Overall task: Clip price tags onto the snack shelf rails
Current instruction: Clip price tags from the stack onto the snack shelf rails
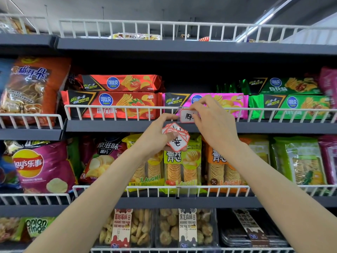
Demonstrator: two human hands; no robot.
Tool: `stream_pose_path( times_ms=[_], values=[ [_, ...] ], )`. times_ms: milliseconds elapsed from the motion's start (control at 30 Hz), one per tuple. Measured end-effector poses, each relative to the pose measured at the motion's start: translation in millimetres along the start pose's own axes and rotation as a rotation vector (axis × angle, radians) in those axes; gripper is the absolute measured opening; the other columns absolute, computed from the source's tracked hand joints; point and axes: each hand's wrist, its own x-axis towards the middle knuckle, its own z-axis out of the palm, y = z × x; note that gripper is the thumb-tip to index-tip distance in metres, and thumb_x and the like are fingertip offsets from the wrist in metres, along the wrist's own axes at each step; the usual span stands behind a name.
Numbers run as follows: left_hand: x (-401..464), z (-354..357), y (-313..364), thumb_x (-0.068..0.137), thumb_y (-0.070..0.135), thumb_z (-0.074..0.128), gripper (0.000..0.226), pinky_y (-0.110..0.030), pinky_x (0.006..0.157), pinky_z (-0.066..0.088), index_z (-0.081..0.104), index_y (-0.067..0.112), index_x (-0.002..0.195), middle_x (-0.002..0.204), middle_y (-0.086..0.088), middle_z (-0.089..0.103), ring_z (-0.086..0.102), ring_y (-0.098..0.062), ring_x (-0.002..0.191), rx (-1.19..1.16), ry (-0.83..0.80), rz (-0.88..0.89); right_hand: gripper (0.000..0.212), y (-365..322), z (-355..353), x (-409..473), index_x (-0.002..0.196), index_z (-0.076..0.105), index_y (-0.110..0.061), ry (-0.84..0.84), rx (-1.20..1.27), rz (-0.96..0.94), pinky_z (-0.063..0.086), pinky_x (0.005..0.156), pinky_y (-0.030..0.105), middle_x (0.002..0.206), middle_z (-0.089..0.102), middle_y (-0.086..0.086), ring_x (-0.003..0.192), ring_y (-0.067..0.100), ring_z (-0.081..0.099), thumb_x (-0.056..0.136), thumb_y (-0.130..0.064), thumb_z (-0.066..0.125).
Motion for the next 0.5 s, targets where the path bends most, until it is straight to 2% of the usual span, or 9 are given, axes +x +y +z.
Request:
stream_pose_path(
  times_ms=[100, 300, 500],
  values=[
    [1.3, 0.0, 0.5, 0.094, 0.008, 0.053, 0.039, -0.025, 0.063, 0.06, 0.046, 0.026, 0.127, 0.12, 0.0, 0.049, 0.066, -0.013, 0.082, -0.007, 0.009, 0.0, 0.025, -2.4, -1.4, 0.7, 0.115, 0.059, -0.009, -0.023, 0.002, -0.004, 0.044, 0.056, 0.028, 0.112, 0.055, 0.008, 0.097, 0.021, 0.056, 0.09, -0.015, 0.057],
    [7.0, 0.3, 0.6, 0.094, 0.007, 0.051, 0.029, -0.027, 0.065, 0.06, 0.053, 0.023, 0.119, 0.123, -0.007, 0.053, 0.065, -0.018, 0.091, -0.031, 0.067, 0.01, 0.025, -1.5, 2.8, -5.8, 0.115, 0.056, -0.009, -0.012, 0.048, 0.004, 0.047, 0.051, 0.031, 0.113, 0.054, 0.008, 0.091, 0.024, 0.057, 0.091, -0.01, 0.053],
    [9.4, 7.1, -2.4, 0.096, 0.015, 0.05, 0.027, -0.043, 0.076, 0.059, 0.05, 0.022, 0.121, 0.119, -0.009, 0.06, 0.068, -0.029, 0.095, -0.072, 0.191, 0.064, 0.027, 1.3, 2.0, -7.4, 0.12, 0.058, -0.012, -0.032, 0.146, 0.042, 0.044, 0.054, 0.027, 0.118, 0.051, 0.004, 0.087, 0.017, 0.056, 0.095, -0.017, 0.048]
  ],
)
